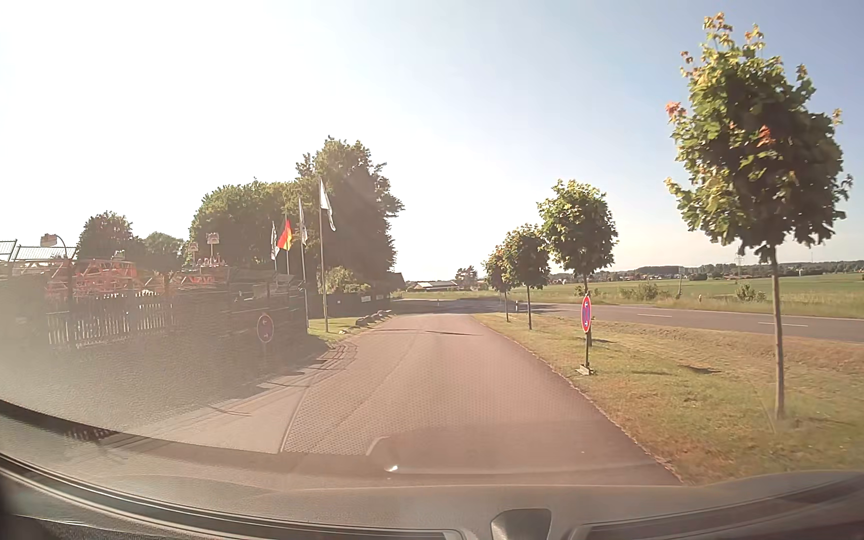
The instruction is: Follow the waypoints while adhering to traffic rules and regulations
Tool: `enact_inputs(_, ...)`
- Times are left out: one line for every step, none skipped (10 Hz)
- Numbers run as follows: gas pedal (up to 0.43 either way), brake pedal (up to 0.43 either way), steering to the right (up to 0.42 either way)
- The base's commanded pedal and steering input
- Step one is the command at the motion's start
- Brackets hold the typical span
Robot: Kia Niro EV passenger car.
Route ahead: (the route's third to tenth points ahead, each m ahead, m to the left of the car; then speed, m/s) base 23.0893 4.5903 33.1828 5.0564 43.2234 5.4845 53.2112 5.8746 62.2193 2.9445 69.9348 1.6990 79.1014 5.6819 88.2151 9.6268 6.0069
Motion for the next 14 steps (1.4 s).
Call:
enact_inputs(0.189,0.006,-0.067)
enact_inputs(0.189,0.006,-0.059)
enact_inputs(0.189,0.006,-0.049)
enact_inputs(0.189,0.006,-0.037)
enact_inputs(0.189,0.006,-0.028)
enact_inputs(0.189,0.006,-0.022)
enact_inputs(0.189,0.006,-0.015)
enact_inputs(0.189,0.006,-0.011)
enact_inputs(0.189,0.006,-0.007)
enact_inputs(0.189,0.006,-0.003)
enact_inputs(0.189,0.006,0.001)
enact_inputs(0.189,0.006,0.001)
enact_inputs(0.189,0.006,0.001)
enact_inputs(0.189,0.006,0.001)
